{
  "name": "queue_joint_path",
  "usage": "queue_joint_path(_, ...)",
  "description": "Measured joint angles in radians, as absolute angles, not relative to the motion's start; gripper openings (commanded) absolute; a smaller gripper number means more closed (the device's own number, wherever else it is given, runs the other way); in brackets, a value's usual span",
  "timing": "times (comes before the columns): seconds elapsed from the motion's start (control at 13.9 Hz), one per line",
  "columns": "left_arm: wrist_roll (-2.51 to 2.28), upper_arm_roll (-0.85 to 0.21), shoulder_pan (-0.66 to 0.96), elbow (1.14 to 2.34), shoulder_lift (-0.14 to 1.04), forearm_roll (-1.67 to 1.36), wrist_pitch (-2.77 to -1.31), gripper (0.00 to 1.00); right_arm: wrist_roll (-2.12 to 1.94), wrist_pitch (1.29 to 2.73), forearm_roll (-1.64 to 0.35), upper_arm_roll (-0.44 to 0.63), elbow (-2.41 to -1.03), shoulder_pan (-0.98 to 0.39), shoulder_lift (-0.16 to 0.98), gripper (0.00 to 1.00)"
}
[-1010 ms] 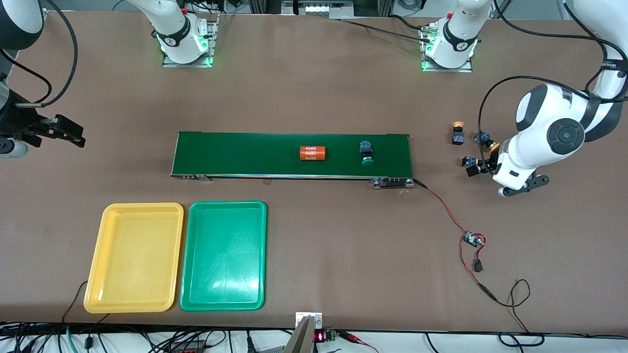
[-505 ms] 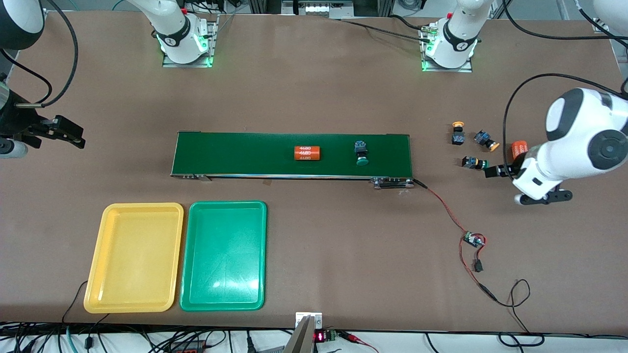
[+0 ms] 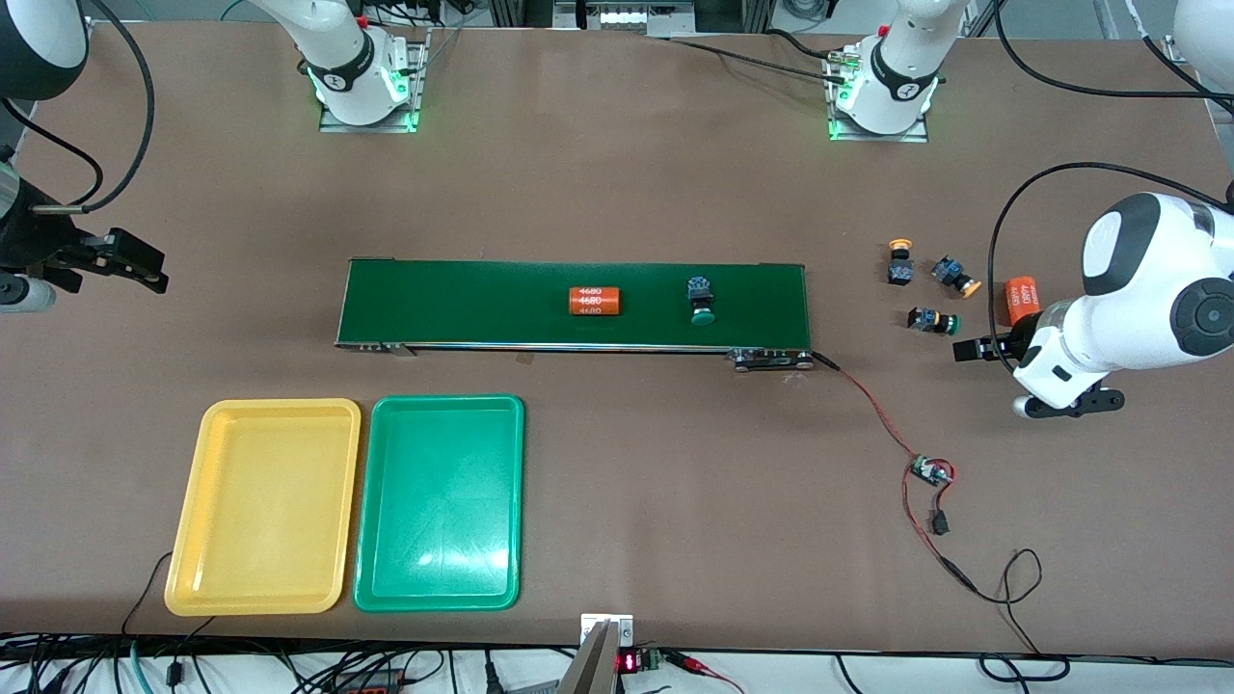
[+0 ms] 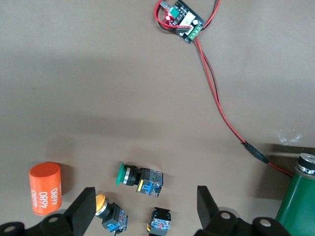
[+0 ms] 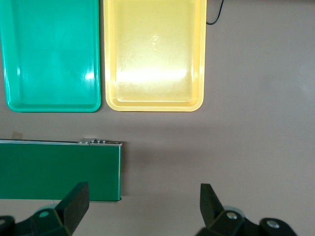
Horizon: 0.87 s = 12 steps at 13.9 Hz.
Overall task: Sort buttons by color to trays
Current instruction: 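Return the left gripper to the remaining buttons, then grasp a second green-capped button with the left gripper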
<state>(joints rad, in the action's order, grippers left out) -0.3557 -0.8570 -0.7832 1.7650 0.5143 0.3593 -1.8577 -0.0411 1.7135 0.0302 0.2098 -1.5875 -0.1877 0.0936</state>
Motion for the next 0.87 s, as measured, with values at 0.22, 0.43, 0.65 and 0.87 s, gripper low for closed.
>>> queue_joint_path(0.22, -0.531, -0.857, -0.783, 1.772, 0.519, 0.36, -1.851, 0.99, -0.041, 1.715, 0.03, 0.21, -1.588, -0.188, 0.094, 1.0)
queue_joint_path(0.43, -0.772, -0.863, -0.776, 1.821, 0.517, 0.365, -1.884, 0.99, -0.041, 1.715, 0.03, 0.21, -1.588, -0.188, 0.095, 1.0)
queue_joint_path(0.65, -0.92, -0.865, -0.779, 1.964, 0.488, 0.429, -2.086, 0.99, -0.041, 1.715, 0.03, 0.21, -1.588, -0.188, 0.095, 1.0)
queue_joint_path(0.87, -1.026, -0.861, -0.847, 2.141, 0.451, 0.527, -2.322, 0.99, -0.041, 1.715, 0.03, 0.21, -1.588, -0.188, 0.095, 1.0)
